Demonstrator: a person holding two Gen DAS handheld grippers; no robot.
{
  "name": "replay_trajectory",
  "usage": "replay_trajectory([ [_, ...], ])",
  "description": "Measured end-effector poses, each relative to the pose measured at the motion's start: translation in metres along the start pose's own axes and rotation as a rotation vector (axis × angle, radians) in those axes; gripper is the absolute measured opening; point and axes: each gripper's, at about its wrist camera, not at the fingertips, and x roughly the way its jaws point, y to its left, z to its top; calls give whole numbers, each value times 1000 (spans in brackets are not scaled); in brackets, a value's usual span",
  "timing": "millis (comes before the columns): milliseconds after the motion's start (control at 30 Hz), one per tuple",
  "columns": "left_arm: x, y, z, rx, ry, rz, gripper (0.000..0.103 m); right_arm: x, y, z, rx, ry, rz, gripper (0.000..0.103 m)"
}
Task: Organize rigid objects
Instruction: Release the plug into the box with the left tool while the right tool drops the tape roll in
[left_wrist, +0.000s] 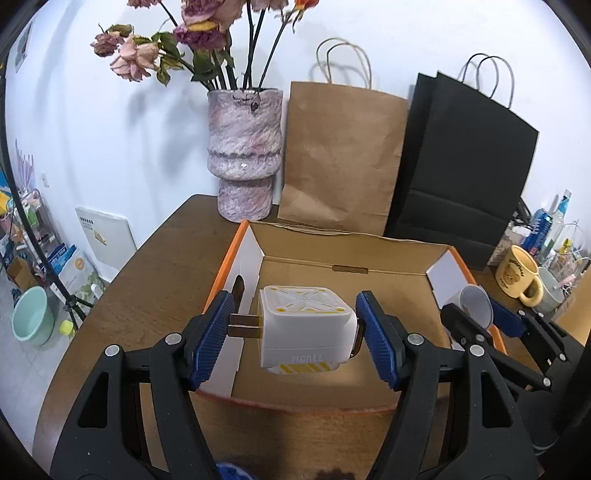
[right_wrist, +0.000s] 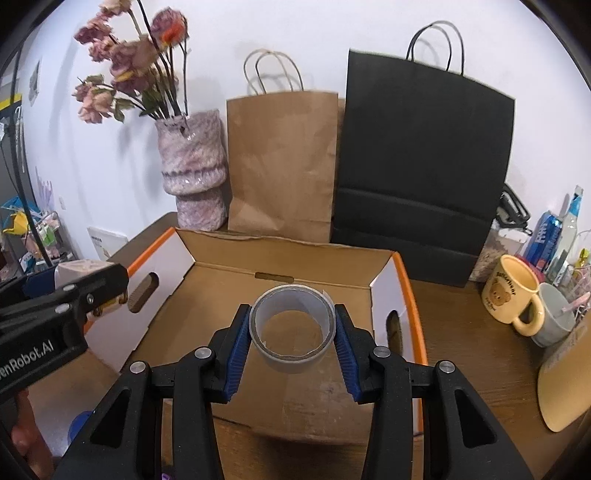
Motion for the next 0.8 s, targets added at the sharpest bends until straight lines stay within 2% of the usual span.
replay_trajectory([
  [200, 26, -2, 5, 18, 30, 19, 65, 22, -4, 3, 4, 37, 3, 47],
  [533, 53, 0, -1, 35, 102, 39, 65, 33, -12, 0, 20, 82, 15, 48],
  [567, 54, 0, -1, 36, 103, 37, 69, 33, -12, -1, 20, 85, 17, 48],
  [700, 49, 3, 1, 28, 74, 46, 103, 34, -16, -2, 30, 100, 7, 48],
  [733, 46, 5, 2, 22, 63, 44, 103, 35, -18, -2, 34, 107, 4, 49],
  [800, 45, 8, 4, 12, 62, 40, 103, 37, -21, -3, 48, 121, -8, 64],
])
